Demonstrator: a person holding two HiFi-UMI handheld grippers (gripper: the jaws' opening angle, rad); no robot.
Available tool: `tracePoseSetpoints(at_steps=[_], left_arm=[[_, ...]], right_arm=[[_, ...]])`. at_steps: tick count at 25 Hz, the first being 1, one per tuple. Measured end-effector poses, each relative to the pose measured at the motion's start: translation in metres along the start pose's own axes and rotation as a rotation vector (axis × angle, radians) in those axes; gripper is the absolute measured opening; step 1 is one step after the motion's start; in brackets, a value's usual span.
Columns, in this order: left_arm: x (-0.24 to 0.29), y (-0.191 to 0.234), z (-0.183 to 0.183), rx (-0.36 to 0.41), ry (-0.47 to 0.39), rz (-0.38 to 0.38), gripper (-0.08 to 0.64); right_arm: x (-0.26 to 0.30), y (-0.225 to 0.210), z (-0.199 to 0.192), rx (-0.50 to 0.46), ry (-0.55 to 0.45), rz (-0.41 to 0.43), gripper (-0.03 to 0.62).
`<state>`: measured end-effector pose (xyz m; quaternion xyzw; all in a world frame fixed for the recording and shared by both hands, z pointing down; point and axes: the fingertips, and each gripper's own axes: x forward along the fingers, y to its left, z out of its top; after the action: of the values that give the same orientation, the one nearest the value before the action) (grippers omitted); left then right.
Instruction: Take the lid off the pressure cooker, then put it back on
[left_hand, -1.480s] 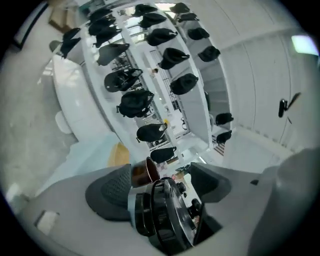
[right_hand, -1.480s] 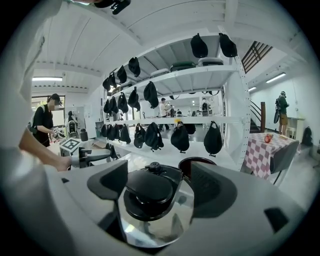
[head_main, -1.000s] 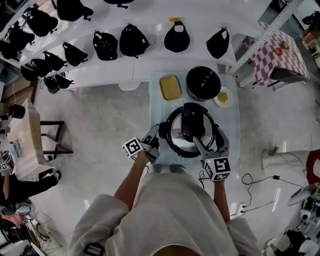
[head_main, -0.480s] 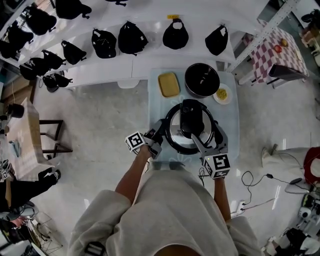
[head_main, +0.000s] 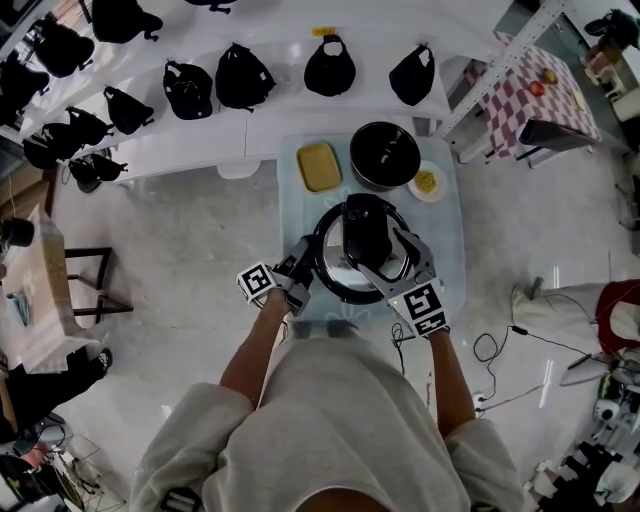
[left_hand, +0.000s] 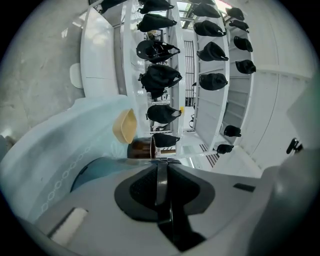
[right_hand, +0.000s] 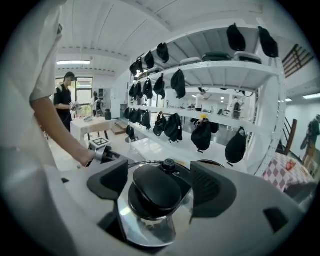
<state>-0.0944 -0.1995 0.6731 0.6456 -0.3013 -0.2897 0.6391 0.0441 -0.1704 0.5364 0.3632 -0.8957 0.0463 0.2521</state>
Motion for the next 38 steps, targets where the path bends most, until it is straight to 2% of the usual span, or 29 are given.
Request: tracePoseSetpoints(at_steps=[6,13,17,20,23,31,32,34,38], left_arm=[[0.000,-0.001,0.000,-0.006,-0.002,-0.006,0.061],[-0.004,0.006,0.001,0.015,-0.005,0.027,0.061],[-0.002,0.003,0.001,0.013,-0.002,0.013,0.061],[0.000,-0.001,0.000,0.002,-0.001,-0.014,0.061],[-0.002,0.005,0.001,0.016,0.000,0.012,0.061],[-0.002,0.001,0.001,0.008,0.006,-0.009,0.061],[-0.003,0.002,0.001,0.013,0.008,-0.004,0.061],[-0.004,0.007,0.002,0.026,0.013,0.013,0.061],[-0.004,0.008,0.003,0.031,0.023,0.015,0.061]], right_arm=[[0.014,0.014,-0.008,-0.325,0.198,0.171,0.374],[0.024,0.025,-0.016,-0.589,0.342,0.360,0.374],[0.028,0.026,-0.020,-0.675,0.420,0.445,0.374],[0.032,0.032,-0.031,-0.705,0.483,0.511,0.374],[0.035,0.037,-0.047,-0.708,0.555,0.564,0.374],[0.044,0.033,-0.058,-0.624,0.677,0.624,0.374],[0.044,0.034,-0.058,-0.613,0.694,0.642,0.367],[0.042,0.036,-0.059,-0.573,0.728,0.668,0.310],[0.045,0.035,-0.058,-0.519,0.752,0.649,0.276]])
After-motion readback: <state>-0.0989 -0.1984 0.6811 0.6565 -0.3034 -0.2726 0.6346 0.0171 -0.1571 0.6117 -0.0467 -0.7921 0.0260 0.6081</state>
